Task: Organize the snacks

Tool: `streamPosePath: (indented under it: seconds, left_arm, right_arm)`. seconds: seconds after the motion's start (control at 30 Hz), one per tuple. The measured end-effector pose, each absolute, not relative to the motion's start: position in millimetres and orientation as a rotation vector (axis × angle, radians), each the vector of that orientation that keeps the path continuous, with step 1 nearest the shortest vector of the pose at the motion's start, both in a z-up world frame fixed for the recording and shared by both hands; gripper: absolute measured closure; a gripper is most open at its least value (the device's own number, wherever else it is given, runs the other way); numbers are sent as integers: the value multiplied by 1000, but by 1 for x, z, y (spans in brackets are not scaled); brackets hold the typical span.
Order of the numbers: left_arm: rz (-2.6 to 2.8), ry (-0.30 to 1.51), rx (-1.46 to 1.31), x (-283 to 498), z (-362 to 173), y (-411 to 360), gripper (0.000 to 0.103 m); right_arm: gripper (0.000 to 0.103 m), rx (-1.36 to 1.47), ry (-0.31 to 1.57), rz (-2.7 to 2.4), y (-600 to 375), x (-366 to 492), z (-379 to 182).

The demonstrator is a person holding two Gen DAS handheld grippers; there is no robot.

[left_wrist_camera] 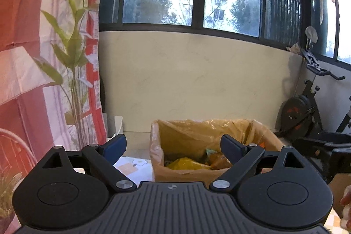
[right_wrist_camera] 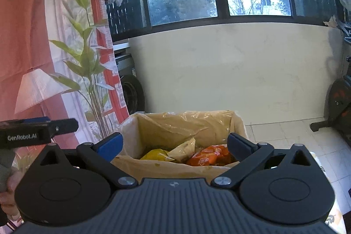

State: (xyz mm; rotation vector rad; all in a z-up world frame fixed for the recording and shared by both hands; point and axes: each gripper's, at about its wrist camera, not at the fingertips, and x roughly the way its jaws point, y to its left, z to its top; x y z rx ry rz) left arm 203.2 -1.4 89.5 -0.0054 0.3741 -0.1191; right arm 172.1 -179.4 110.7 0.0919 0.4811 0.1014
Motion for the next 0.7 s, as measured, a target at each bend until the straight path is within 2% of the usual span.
streamPosePath:
  seconds: [0.7]
  left_arm:
    - [-91, 341, 15, 189, 94, -5, 9]
  right_arm:
    - [0, 99, 480, 94, -183, 166, 110]
